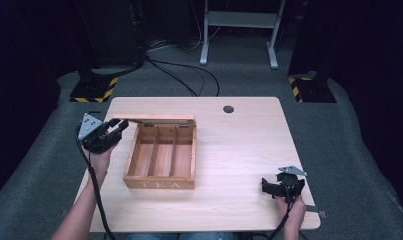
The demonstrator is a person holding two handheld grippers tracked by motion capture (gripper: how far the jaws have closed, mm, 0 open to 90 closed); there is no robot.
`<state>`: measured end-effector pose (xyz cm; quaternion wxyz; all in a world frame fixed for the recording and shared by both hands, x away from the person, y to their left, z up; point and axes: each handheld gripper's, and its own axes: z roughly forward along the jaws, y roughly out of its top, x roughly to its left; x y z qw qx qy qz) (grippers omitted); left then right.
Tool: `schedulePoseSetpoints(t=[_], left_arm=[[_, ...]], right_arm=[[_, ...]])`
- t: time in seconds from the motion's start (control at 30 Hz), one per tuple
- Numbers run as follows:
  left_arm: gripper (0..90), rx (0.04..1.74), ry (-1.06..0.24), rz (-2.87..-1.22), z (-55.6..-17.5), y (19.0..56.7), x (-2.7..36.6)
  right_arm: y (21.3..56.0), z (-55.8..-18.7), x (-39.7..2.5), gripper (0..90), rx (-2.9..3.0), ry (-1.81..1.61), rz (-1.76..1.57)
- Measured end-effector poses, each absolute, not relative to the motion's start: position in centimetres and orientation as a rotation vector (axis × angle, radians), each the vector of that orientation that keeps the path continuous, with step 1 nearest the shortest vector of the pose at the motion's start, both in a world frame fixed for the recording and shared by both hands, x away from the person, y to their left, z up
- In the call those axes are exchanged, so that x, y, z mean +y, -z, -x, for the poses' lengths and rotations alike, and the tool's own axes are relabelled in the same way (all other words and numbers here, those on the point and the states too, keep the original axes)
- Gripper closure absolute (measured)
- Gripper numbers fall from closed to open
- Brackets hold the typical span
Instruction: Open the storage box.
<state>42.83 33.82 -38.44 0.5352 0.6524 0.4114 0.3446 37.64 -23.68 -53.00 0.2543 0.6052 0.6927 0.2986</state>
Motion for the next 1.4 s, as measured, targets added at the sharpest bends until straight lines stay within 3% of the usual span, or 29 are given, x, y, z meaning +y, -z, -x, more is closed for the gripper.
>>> schedulePoseSetpoints(t=[1.4], left_arm=[[62.8, 0.977, -0.826, -1.563, -42.77, 38.42, 33.81]], right_arm=[[53.00, -37.64, -23.68, 1.2, 1.881, -0.811, -1.645]])
